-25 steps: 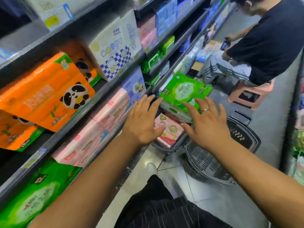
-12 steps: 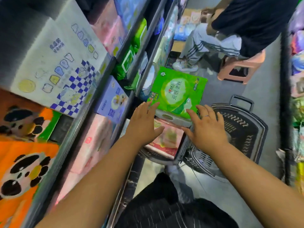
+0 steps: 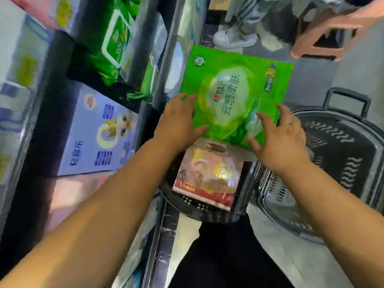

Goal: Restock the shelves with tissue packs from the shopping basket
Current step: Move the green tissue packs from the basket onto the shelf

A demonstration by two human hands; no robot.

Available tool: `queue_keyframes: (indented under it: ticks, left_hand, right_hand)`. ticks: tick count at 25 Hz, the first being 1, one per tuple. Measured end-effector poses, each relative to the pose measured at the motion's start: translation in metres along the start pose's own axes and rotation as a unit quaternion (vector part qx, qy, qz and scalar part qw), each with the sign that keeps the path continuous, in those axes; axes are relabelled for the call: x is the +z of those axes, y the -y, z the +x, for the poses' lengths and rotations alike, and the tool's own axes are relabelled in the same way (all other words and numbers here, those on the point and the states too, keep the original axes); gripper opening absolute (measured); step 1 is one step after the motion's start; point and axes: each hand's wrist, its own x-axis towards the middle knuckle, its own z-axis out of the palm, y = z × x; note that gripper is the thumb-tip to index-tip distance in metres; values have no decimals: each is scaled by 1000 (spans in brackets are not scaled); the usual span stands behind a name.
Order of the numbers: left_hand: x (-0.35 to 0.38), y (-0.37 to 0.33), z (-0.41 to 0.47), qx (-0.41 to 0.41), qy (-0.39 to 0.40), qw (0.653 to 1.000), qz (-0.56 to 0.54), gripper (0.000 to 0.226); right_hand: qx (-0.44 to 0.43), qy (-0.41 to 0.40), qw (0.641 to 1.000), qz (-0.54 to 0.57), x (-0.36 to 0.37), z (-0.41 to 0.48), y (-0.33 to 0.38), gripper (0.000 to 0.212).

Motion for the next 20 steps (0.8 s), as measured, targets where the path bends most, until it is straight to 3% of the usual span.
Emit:
queue_keyframes:
  ticks: [9, 14, 16, 20]
  left_hand:
    - [62, 47, 89, -33, -5, 999, 36, 94]
    - [74, 53, 111, -97, -27, 977, -186, 88]
    - [74, 53, 111, -103, -26, 970, -220, 87]
    - [71, 52, 91, -106, -48, 955, -272, 91]
  right_hand:
    - [26, -8, 998, 50, 81, 71, -33, 77]
    - [91, -63, 967, 228, 91, 88, -40, 76]
    - [107, -58, 948, 295, 93, 94, -42, 78]
    - [104, -70, 938, 322, 88, 88, -42, 79]
